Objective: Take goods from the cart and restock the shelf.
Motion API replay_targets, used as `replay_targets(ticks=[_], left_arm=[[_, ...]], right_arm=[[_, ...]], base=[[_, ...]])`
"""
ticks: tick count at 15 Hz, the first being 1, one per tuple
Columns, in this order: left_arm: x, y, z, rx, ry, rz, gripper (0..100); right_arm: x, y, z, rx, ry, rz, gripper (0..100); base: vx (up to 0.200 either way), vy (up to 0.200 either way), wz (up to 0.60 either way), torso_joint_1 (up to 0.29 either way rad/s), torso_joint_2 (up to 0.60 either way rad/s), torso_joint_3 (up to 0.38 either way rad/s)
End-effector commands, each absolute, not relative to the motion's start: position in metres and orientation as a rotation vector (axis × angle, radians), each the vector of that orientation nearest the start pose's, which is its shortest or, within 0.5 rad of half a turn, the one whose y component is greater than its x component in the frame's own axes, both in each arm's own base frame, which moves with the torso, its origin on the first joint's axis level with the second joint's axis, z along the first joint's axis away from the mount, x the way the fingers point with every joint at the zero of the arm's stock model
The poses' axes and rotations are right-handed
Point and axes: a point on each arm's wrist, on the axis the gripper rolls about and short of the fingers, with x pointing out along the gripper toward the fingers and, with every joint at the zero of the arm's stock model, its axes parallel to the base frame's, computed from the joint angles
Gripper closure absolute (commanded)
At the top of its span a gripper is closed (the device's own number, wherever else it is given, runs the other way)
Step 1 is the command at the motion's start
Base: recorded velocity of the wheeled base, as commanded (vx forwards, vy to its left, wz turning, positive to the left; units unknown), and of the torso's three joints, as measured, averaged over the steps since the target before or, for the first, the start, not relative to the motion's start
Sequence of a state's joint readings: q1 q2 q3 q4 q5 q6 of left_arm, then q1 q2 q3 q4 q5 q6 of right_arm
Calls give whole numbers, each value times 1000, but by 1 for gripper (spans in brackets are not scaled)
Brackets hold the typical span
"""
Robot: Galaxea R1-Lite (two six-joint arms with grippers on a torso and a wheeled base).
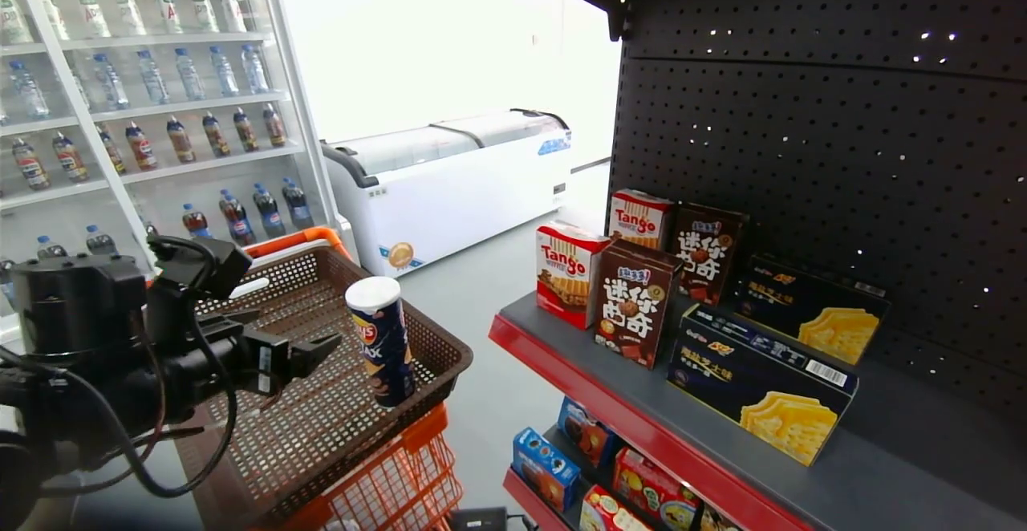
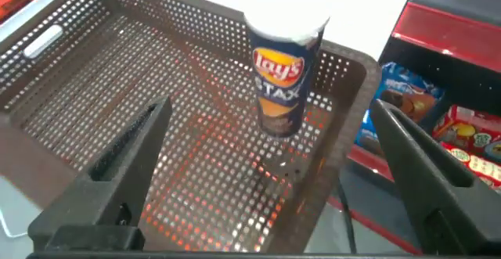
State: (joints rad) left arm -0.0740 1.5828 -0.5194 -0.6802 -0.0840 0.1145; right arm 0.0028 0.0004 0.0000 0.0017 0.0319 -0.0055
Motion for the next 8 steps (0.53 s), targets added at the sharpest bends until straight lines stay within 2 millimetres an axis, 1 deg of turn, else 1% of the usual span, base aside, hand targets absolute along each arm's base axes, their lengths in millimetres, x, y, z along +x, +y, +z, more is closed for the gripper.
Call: replay_targets(ticks=[1, 5, 8], left_arm=[[285, -23, 117, 114, 433, -193, 0], [315, -27, 92, 142, 403, -203, 0], [329, -35, 72, 150, 384, -222, 0]], right_arm=[[-23, 1, 75, -6, 1, 35, 0], [-23, 1, 75, -5, 1, 35, 0], [-23, 1, 75, -6, 1, 35, 0]], base=[[0, 0, 0, 0, 0, 0], [0, 0, 0, 0, 0, 0], [0, 0, 0, 0, 0, 0]])
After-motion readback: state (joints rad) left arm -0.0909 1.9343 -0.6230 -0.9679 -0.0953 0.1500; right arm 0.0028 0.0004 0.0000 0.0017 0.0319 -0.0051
